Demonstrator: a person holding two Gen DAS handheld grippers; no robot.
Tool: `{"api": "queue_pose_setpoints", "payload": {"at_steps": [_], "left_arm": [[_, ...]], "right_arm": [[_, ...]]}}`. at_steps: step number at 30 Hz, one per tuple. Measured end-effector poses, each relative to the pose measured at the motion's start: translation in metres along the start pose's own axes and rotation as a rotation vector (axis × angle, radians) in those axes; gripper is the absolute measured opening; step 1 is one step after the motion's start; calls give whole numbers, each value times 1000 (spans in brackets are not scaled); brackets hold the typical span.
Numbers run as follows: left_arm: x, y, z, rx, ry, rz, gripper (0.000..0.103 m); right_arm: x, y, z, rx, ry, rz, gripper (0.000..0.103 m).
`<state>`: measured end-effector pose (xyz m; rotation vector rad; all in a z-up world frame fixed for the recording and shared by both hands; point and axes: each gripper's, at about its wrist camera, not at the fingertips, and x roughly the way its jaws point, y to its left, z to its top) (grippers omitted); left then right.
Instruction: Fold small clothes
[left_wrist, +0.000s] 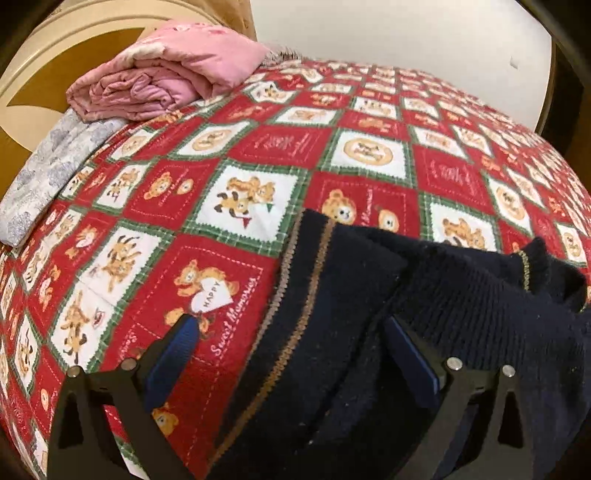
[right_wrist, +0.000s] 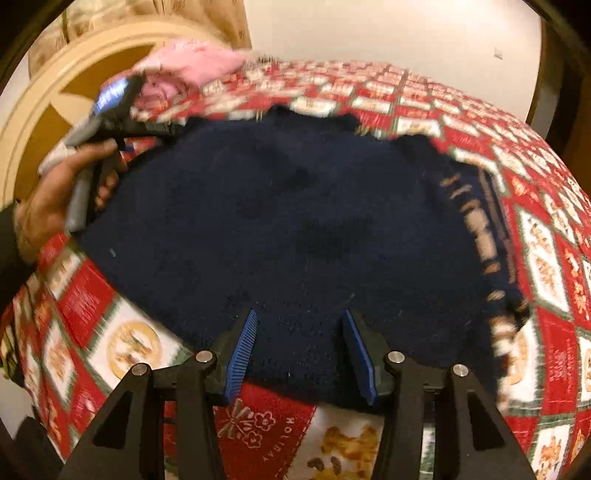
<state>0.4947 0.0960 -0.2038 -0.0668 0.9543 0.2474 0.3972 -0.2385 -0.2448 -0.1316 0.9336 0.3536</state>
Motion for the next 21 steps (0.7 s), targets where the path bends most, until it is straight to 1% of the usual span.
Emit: {"api": "queue_pose_setpoints", "payload": {"at_steps": [1, 2, 5, 7, 10, 12, 16, 17, 18, 21], "left_arm": [[-1, -3, -1, 17, -5, 8, 103], [-2, -5, -2, 30, -8, 11, 103], [-13, -4, -4, 42, -8, -23, 102], [-25, 2, -7, 41, -24, -42, 102], [-41, 15, -15, 46, -48, -75, 102], [-46, 23, -22, 61, -44, -86, 102], [-37, 37, -35, 68, -5, -70, 102], [-33, 41, -39, 61, 6, -77, 102], [-28, 45, -42, 54, 14, -97, 103], [-23, 55, -45, 19, 12, -158, 103]], "right_arm": [[1, 2, -2, -6, -18, -6, 56], [1, 3, -3, -9, -33, -10, 57], [0, 6, -1, -1, -21, -28, 57], [0, 8, 2, 4, -15, -37, 57], [-8, 15, 5, -9, -35, -56, 57], [-12, 27, 9, -29, -49, -56, 57], [-13, 56, 16, -82, -59, -30, 57], [-12, 66, 18, -102, -62, -19, 57], [-11, 73, 19, -114, -61, -19, 57], [11, 87, 22, -146, 1, -48, 58]]}}
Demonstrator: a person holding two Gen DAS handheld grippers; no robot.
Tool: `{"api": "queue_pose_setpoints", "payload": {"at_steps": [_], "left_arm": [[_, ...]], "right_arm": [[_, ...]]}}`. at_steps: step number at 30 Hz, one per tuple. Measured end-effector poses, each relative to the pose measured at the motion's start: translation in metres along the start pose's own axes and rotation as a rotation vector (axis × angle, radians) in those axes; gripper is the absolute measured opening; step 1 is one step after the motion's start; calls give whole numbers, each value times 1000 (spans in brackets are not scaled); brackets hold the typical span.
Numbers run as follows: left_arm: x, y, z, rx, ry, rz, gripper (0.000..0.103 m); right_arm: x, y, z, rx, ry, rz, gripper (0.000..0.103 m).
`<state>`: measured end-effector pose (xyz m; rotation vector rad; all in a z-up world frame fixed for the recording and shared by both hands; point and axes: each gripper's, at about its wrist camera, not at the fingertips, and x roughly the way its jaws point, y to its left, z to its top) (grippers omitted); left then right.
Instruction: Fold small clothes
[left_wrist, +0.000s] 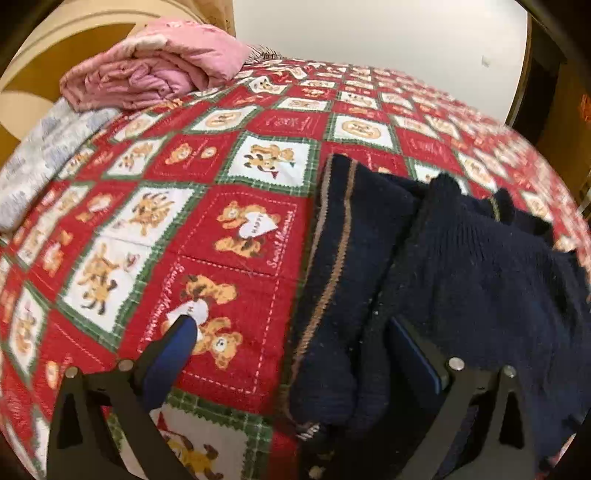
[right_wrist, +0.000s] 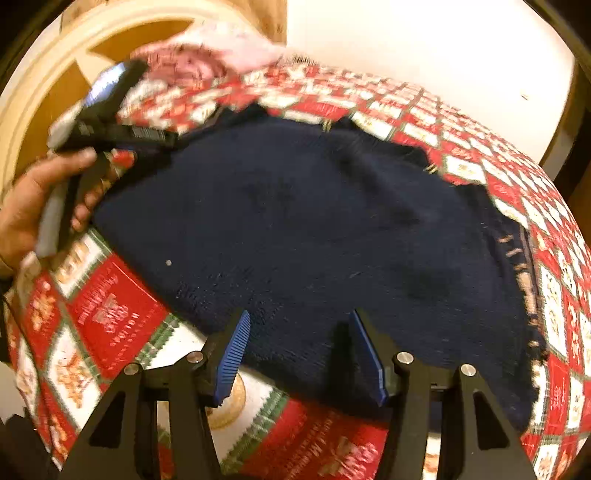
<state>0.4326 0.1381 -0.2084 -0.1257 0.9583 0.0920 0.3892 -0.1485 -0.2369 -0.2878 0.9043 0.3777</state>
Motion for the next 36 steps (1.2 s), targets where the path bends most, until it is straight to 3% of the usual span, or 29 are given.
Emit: {"api": "queue_pose_setpoints", "payload": {"at_steps": [4, 9, 19, 22, 29, 34, 36], "left_arm": [[-4, 4, -1, -8, 5, -30, 103], [-17, 16, -4, 5, 1, -76, 103], [-17, 67, 17, -79, 10, -149, 103], [-13, 73, 22, -89, 20, -212, 103], [6, 55, 37, -88, 67, -334, 103], [29, 31, 47, -18, 130, -311, 103], [32, 27, 52, -3, 112, -294, 103]], "right_arm": [[1, -5, 5, 78, 3, 16, 58], [-9, 16, 11, 15, -35, -12, 58], [-3, 111, 45, -166, -94, 59, 58], [1, 133, 48, -197, -99, 77, 58], [2, 170, 52, -273, -127, 66, 58], [8, 189, 57, -319, -140, 41, 58], [11, 198, 57, -341, -139, 20, 58]]}}
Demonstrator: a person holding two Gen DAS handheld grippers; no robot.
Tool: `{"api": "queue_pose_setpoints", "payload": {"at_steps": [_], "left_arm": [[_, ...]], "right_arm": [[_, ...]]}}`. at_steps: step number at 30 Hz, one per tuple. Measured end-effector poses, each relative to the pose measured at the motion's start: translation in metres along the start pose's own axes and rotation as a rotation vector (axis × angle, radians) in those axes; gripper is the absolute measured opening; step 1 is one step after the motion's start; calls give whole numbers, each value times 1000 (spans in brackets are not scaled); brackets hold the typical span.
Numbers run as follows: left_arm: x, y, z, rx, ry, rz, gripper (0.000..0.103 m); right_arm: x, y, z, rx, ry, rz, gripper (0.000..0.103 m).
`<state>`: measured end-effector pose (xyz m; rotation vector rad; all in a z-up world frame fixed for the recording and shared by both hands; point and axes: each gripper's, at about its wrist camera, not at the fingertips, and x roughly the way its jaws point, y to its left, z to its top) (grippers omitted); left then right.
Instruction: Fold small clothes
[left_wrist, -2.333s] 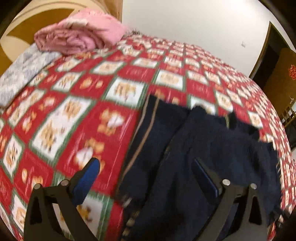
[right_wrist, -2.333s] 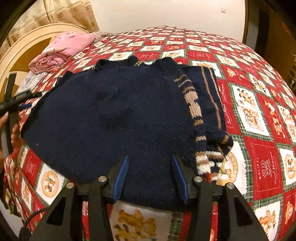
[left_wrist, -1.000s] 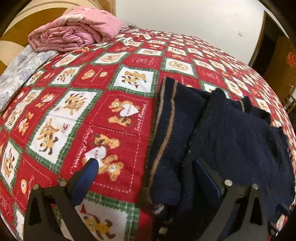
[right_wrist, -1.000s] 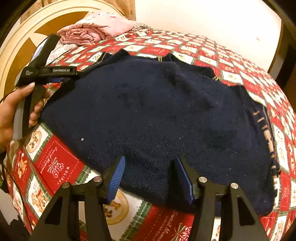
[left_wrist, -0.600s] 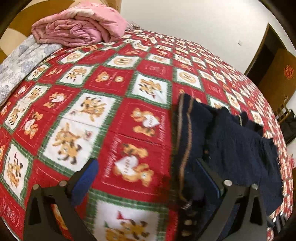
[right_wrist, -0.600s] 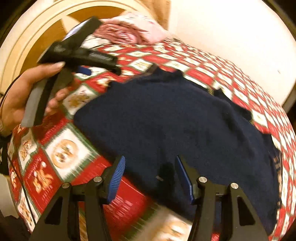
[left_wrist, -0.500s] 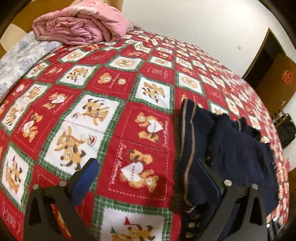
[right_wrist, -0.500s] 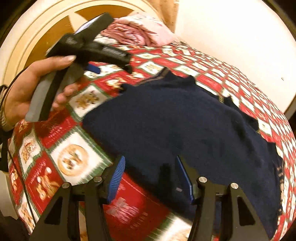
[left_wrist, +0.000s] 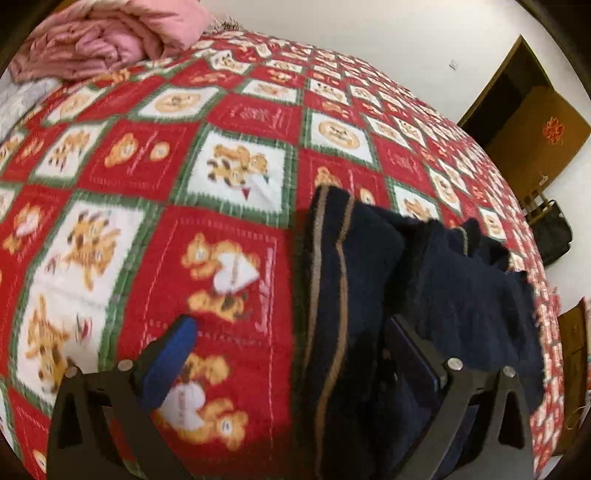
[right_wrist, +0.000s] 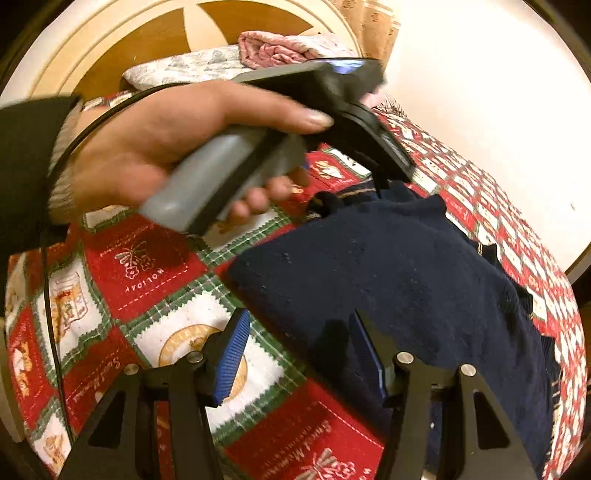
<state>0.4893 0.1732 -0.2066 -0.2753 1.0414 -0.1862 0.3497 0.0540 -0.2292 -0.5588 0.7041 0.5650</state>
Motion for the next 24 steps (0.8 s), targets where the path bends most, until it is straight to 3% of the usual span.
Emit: {"api": "queue_pose_setpoints", "payload": {"at_steps": [10, 15, 19, 22, 24], "left_arm": [[16, -11, 20, 37, 38, -119, 103], [19, -17, 22, 34, 63, -263, 102], [23, -26, 25, 80, 73, -222, 101], [28, -32, 28, 138, 80, -169, 90], [35, -30, 29, 127, 102, -176, 85]], "right_arm": [[12, 20, 6, -42, -24, -63, 58], [15, 19, 9, -34, -25, -70, 57], [16, 18, 10, -32, -28, -64, 57], [17, 17, 10, -31, -28, -68, 57], [18, 19, 10, -37, -29, -71, 57]]}}
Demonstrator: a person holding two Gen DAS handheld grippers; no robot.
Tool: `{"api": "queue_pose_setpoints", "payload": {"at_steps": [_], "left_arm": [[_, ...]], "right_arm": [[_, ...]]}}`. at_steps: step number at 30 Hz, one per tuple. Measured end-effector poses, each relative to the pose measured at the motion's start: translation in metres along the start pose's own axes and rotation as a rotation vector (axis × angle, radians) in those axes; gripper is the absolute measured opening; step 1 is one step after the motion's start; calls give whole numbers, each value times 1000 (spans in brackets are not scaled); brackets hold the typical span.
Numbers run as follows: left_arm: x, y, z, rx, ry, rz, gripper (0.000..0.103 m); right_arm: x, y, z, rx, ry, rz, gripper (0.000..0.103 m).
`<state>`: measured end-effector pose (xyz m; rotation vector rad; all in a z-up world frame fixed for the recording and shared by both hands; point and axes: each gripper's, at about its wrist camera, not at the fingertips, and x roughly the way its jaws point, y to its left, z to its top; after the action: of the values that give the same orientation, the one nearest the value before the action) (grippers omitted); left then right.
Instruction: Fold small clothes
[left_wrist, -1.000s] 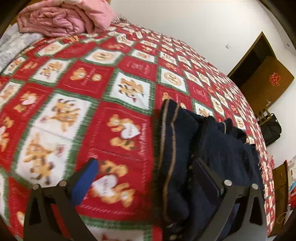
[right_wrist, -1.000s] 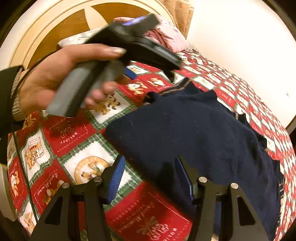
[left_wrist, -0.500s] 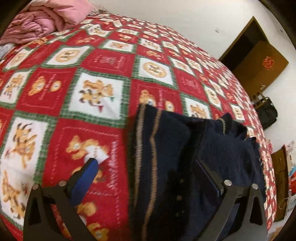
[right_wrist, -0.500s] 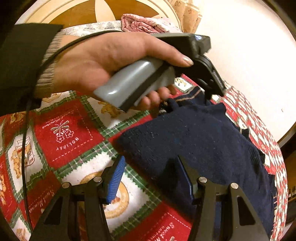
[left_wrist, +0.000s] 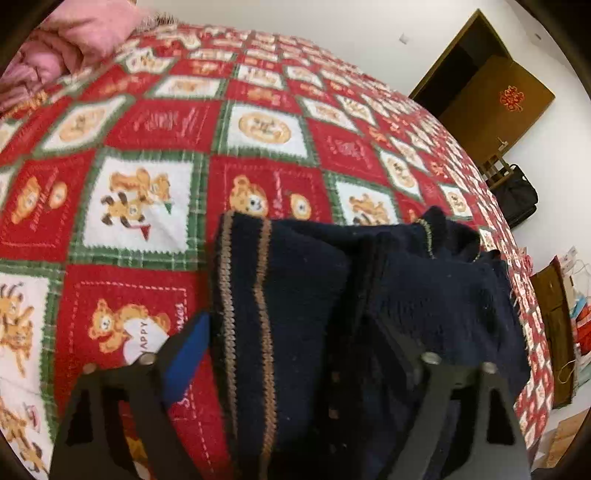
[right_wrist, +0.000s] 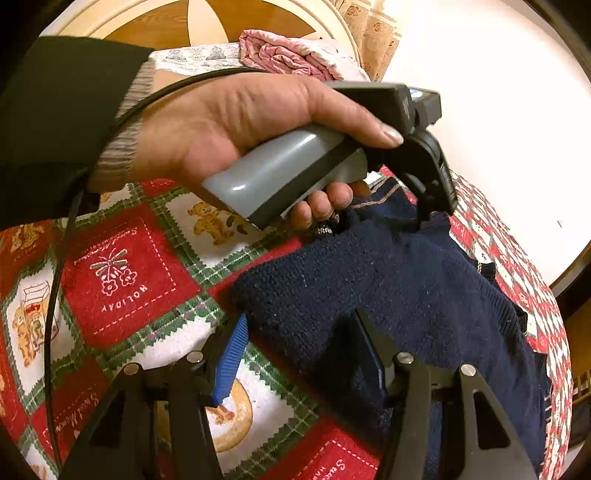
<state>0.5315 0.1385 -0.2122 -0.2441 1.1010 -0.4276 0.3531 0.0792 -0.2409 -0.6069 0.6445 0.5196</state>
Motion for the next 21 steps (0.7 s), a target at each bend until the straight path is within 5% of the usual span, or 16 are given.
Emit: {"api": "queue_pose_setpoints", "payload": {"at_steps": [7, 10, 12, 21], "left_arm": [[-2, -1, 1, -17, 23, -93, 84], [0, -9, -3, 46, 21, -40, 53], [-2, -9, -4, 41, 22, -61, 20], [-16, -9, -9, -13, -48, -75, 18]], "right_arm": [[-4, 10, 2, -29, -10, -18, 52], [-2, 12, 3, -33, -5, -9, 42], [-3, 12, 4, -31, -7, -7, 19], [-13, 0, 1, 16, -34, 35, 11]]}}
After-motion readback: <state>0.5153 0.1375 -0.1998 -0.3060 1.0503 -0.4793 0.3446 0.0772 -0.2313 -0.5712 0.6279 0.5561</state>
